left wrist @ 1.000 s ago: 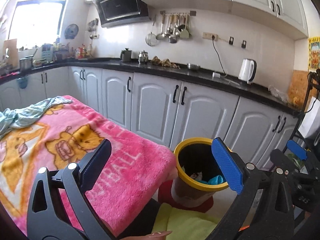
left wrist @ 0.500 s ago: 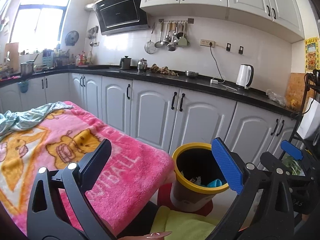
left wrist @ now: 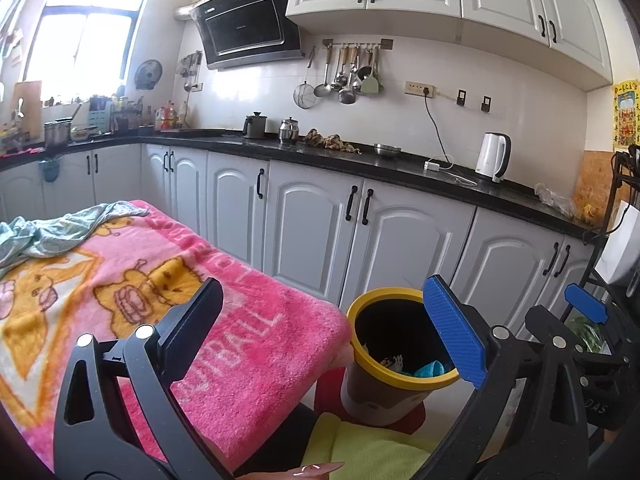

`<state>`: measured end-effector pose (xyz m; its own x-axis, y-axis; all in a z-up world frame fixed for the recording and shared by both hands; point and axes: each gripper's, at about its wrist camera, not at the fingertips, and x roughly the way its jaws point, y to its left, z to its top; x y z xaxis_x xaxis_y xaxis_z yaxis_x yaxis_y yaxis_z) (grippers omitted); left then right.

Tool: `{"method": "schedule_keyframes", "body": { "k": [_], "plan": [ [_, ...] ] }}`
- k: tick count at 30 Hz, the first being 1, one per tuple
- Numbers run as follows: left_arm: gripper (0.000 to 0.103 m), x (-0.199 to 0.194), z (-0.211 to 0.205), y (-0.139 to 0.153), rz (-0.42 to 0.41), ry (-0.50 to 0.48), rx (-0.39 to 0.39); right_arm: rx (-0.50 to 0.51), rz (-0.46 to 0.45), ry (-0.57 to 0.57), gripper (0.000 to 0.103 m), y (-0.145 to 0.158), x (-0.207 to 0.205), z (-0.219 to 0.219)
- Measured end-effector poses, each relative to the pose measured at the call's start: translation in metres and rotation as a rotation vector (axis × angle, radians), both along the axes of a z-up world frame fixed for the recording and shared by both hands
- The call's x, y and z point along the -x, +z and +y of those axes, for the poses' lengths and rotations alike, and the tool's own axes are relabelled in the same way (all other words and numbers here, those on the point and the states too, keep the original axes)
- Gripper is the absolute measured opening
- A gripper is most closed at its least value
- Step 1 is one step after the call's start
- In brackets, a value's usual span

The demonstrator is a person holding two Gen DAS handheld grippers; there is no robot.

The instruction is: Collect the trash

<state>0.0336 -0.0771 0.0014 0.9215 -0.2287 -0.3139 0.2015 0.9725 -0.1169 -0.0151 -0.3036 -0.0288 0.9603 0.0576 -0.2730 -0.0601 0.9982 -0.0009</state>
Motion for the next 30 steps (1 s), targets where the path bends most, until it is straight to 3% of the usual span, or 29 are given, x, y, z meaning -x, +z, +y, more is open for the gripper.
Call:
{"method": "schedule_keyframes", "body": {
  "k": [30],
  "plan": [
    [0.092, 0.0, -0.0003, 0.0028, -0.004, 0.004, -0.005, 0.001, -0.003, 0.002, 0.097, -0.0005, 0.0007, -0.0001]
  ]
}}
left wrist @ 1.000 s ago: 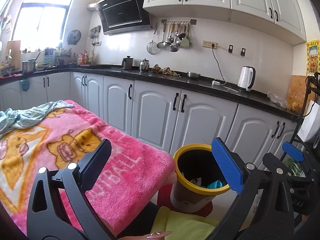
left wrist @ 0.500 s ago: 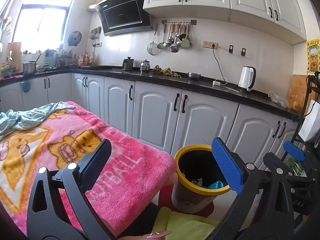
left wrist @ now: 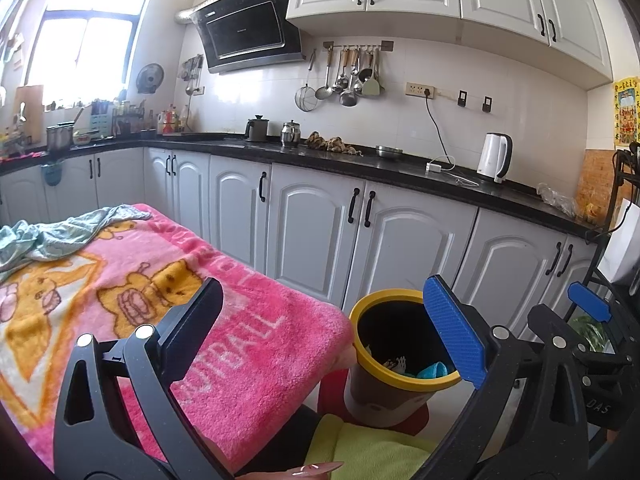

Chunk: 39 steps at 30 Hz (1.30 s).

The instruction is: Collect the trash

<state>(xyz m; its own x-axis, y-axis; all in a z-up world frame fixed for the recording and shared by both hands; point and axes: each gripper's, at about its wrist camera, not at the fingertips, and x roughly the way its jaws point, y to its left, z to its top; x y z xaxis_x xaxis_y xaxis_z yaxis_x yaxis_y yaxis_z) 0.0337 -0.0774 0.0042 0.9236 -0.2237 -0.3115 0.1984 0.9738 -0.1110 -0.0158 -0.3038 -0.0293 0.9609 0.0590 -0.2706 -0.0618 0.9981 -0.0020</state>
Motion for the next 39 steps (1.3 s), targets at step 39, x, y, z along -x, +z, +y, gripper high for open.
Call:
{"method": "schedule_keyframes", "body": {
  "k": [39],
  "plan": [
    [0.092, -0.0002, 0.0006, 0.0011, -0.001, 0.006, -0.004, 0.0, -0.003, -0.004, 0.097, 0.0018, -0.0011, -0.0021]
  ]
}}
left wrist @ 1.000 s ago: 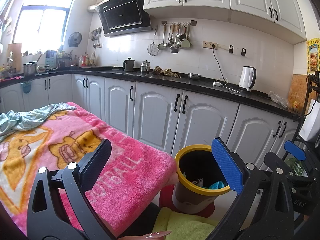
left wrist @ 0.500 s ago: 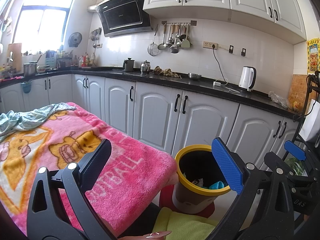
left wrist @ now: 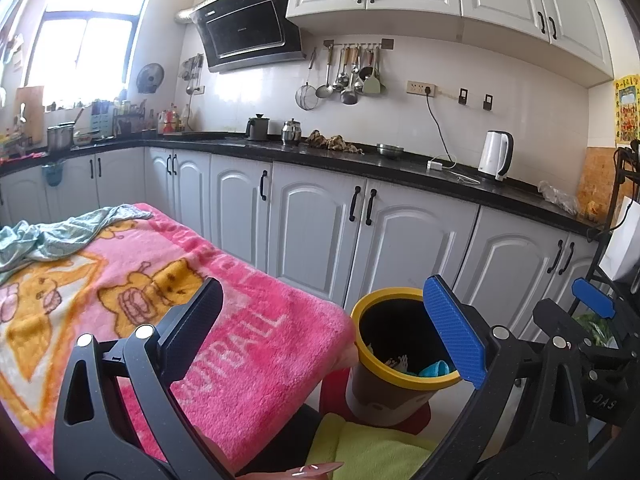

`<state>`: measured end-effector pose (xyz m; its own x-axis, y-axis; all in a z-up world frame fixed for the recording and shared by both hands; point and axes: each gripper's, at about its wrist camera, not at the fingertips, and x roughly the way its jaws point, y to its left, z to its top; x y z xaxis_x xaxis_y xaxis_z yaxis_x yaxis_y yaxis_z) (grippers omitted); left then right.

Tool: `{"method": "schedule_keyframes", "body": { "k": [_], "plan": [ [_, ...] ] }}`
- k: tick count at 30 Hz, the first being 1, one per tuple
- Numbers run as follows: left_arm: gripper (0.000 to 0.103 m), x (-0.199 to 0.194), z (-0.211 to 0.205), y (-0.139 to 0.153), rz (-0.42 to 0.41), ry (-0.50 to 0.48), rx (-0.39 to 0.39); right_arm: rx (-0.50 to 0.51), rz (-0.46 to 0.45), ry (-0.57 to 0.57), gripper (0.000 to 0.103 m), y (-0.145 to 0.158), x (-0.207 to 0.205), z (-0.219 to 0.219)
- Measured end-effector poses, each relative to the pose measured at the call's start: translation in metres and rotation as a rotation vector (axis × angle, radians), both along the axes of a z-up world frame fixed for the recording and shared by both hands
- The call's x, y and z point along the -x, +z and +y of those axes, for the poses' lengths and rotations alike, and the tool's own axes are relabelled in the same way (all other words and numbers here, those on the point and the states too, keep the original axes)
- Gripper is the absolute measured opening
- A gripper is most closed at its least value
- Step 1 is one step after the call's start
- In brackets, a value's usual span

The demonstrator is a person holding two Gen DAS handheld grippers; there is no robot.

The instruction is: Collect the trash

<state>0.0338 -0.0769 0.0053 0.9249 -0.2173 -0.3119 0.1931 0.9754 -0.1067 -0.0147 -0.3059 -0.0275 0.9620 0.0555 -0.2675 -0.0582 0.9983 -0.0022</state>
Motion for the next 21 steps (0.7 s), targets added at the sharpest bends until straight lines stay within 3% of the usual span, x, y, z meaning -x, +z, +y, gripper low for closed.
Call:
{"method": "schedule_keyframes", "body": {
  "k": [9, 14, 17, 21],
  "plan": [
    [0.092, -0.004, 0.001, -0.004, 0.017, -0.024, -0.001, 0.006, 0.013, 0.02, 0.097, 0.007, -0.004, 0.0],
    [0.092, -0.009, 0.025, -0.007, 0.065, 0.005, 0.048, 0.015, 0.052, 0.074, 0.097, 0.019, -0.027, 0.011],
    [0.092, -0.012, 0.076, -0.006, 0.105, 0.123, 0.107, 0.019, 0.077, 0.157, 0.097, 0.029, -0.053, 0.041],
    [0.092, -0.006, 0.197, -0.015, 0.196, 0.445, 0.154, 0.04, 0.127, 0.431, 0.097, 0.04, -0.1, 0.148]
  ]
}}
